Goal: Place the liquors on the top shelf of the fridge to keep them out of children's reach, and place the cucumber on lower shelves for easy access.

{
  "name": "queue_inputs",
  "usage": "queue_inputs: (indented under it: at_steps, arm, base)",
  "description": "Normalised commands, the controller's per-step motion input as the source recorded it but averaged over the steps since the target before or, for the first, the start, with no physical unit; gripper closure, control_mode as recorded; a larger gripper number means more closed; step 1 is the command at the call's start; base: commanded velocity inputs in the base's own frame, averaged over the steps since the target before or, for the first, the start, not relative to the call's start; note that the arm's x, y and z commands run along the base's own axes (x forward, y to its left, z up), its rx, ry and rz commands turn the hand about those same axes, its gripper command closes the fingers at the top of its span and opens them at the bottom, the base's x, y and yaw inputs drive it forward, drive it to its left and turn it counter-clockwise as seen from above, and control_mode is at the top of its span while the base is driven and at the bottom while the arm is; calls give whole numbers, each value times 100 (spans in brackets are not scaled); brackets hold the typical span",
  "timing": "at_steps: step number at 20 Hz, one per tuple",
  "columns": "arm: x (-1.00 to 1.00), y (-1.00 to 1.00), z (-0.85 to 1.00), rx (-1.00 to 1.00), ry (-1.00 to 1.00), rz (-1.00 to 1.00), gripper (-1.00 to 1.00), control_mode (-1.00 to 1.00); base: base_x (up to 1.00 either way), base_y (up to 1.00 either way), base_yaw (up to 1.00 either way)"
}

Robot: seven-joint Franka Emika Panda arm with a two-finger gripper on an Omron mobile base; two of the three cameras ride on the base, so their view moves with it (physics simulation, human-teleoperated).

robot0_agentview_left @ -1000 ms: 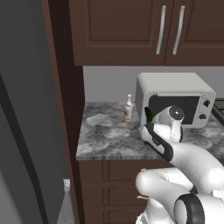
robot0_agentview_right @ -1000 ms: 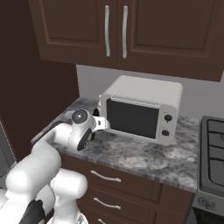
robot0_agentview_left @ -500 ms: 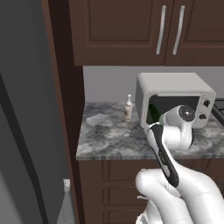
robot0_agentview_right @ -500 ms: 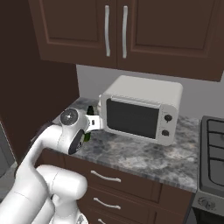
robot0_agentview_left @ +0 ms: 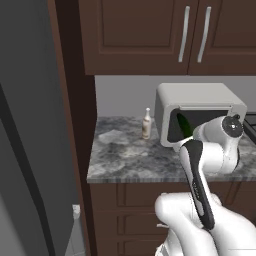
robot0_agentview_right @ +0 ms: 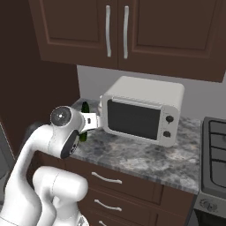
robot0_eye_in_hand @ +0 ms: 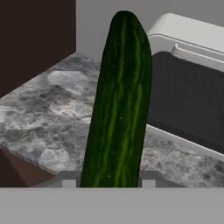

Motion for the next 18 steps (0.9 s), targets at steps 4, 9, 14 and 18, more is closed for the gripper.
queue_inputs:
  at_steps: [4,9,14,18]
  arm:
    - [-42,12,29,-3,-7,4,100,-100]
    - [-29,7,17,-2,-4,7,100,-100]
    - [-22,11,4,-4,0,9,100,-100]
    - [-31,17,6,-6,0,7,100,-100]
  base:
    - [0,0,0]
    - [0,0,0]
    - [0,0,0]
    - [0,0,0]
